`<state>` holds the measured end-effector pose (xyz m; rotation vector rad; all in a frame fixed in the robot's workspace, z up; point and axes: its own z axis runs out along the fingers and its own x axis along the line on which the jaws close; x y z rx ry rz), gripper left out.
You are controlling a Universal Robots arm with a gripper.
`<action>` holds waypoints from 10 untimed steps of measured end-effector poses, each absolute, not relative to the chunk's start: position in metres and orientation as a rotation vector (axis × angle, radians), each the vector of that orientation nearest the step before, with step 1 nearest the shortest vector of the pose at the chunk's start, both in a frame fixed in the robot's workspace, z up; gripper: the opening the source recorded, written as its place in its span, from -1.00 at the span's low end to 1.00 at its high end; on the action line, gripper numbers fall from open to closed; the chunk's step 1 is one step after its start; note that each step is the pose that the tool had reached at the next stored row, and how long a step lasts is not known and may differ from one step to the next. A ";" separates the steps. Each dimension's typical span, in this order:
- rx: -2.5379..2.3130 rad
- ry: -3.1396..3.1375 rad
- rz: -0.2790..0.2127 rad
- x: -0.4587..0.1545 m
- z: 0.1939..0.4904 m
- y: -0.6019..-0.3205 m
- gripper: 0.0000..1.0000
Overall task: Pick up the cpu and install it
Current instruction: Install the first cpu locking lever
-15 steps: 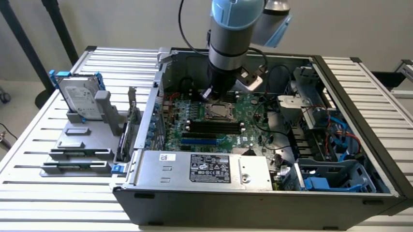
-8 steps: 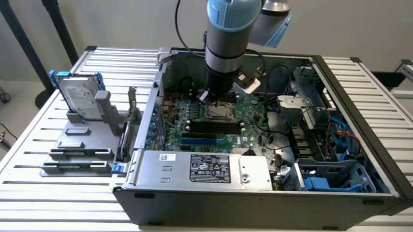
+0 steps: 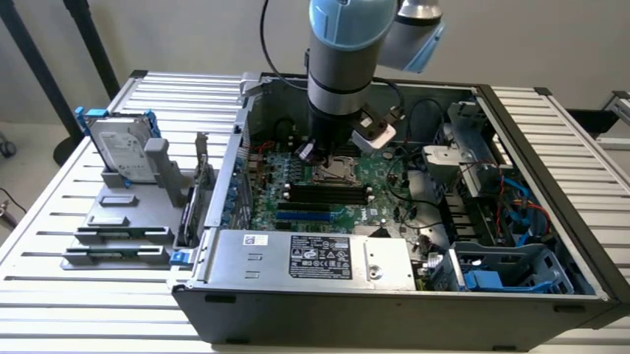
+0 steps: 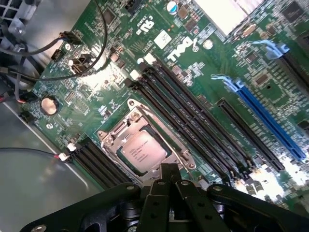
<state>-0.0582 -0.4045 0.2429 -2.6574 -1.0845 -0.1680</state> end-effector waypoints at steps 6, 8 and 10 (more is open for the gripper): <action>-2.657 -1.084 -0.167 -0.062 0.251 -0.416 -0.79; -2.657 -1.084 -0.165 -0.065 0.251 -0.417 -0.79; -2.656 -1.083 -0.162 -0.068 0.251 -0.418 -0.79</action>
